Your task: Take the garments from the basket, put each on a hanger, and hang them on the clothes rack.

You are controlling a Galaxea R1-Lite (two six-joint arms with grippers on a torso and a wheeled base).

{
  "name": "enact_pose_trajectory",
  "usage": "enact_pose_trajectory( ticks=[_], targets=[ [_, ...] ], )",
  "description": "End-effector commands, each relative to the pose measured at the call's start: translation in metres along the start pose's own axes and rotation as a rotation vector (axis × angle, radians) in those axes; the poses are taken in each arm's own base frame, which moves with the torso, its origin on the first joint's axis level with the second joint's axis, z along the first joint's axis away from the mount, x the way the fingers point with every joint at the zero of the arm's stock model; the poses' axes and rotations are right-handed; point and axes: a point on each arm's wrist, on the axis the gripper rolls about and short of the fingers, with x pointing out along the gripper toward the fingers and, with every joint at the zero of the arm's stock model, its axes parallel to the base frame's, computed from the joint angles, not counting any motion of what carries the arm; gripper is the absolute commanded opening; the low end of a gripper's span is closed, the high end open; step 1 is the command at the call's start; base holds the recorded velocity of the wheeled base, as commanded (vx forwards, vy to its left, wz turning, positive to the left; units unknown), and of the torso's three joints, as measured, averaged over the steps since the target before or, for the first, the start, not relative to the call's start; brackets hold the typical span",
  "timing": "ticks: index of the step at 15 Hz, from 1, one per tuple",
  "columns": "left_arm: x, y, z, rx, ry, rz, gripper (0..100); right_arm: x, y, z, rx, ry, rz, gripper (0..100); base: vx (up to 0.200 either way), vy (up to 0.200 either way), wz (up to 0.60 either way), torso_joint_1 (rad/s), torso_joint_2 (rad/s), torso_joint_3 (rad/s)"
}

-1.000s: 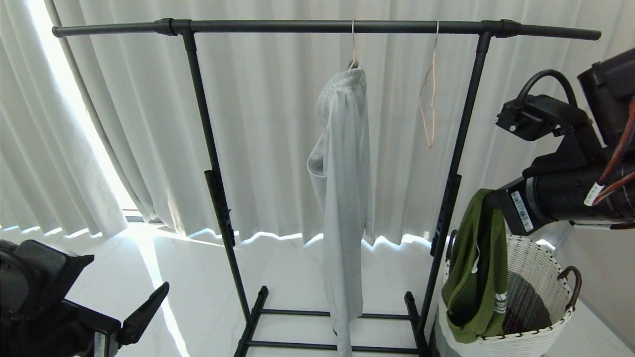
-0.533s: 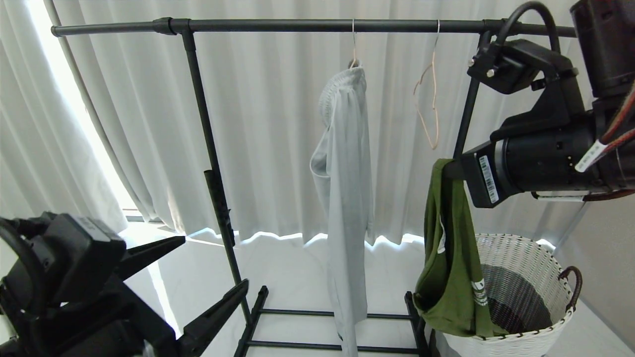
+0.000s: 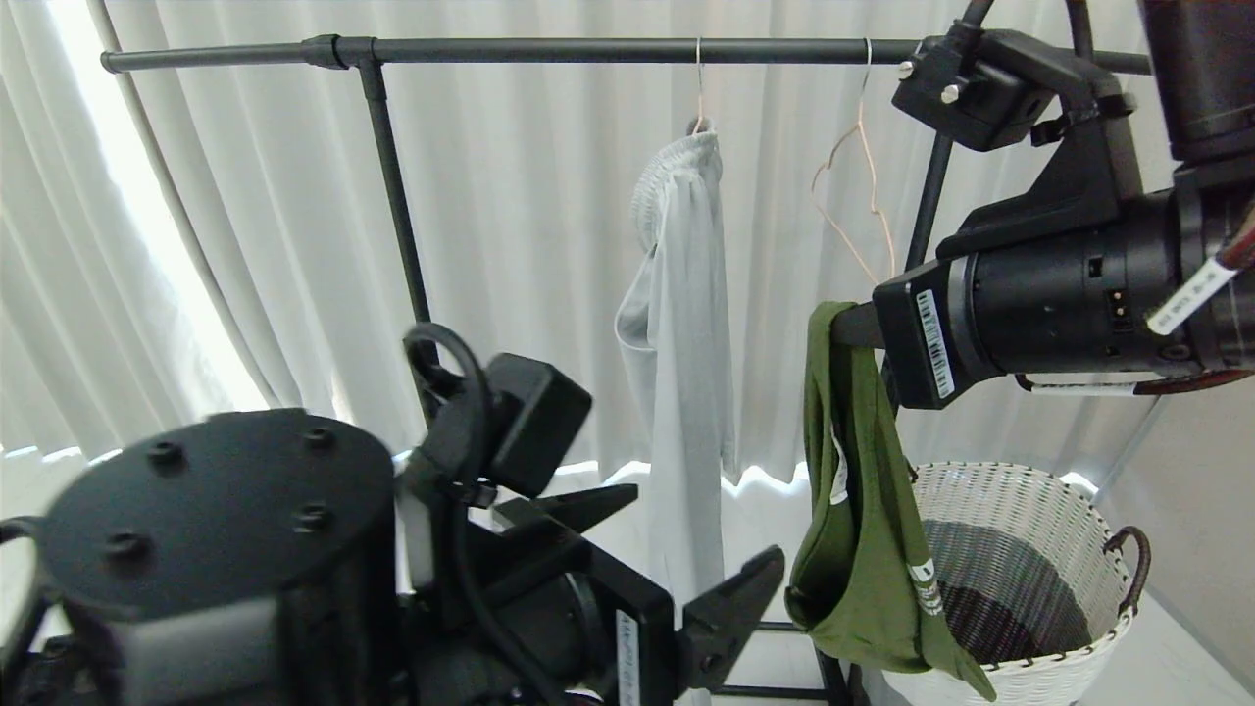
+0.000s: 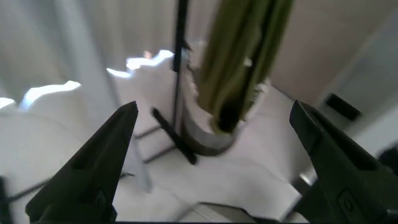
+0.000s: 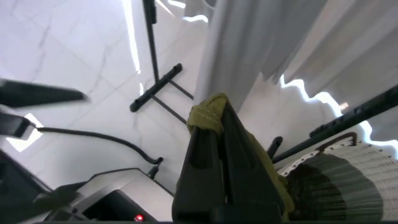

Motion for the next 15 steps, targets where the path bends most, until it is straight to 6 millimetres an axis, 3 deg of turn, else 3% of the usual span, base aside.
enact_pose_trajectory(
  ticks=[1, 4, 9, 14, 15],
  targets=[
    [0.041, 0.01, -0.022, -0.012, 0.12, 0.014, 100, -0.003, 0.004, 0.0, -0.005, -0.005, 0.015, 0, 0.0, 0.0, 0.0, 0.0, 0.0, 0.0],
    [0.075, 0.018, -0.029, -0.025, 0.122, 0.025, 100, -0.009, 0.009, 0.0, 0.011, -0.015, 0.042, 0, 0.0, 0.0, 0.0, 0.0, 0.0, 0.0],
    [0.113, 0.029, -0.057, -0.03, 0.193, 0.031, 100, -0.013, 0.012, 0.0, 0.017, -0.02, 0.057, 0, 0.0, 0.0, 0.0, 0.0, 0.0, 0.0],
    [0.119, 0.044, -0.074, -0.036, 0.241, 0.072, 100, -0.014, 0.013, 0.0, 0.015, -0.02, 0.061, 0, 0.0, 0.0, 0.0, 0.0, 0.0, 0.0],
    [0.118, 0.045, -0.075, -0.036, 0.245, 0.076, 0, -0.014, 0.013, -0.001, 0.013, -0.018, 0.064, 0, 0.0, 0.0, 0.0, 0.0, 0.0, 0.0]
  ],
)
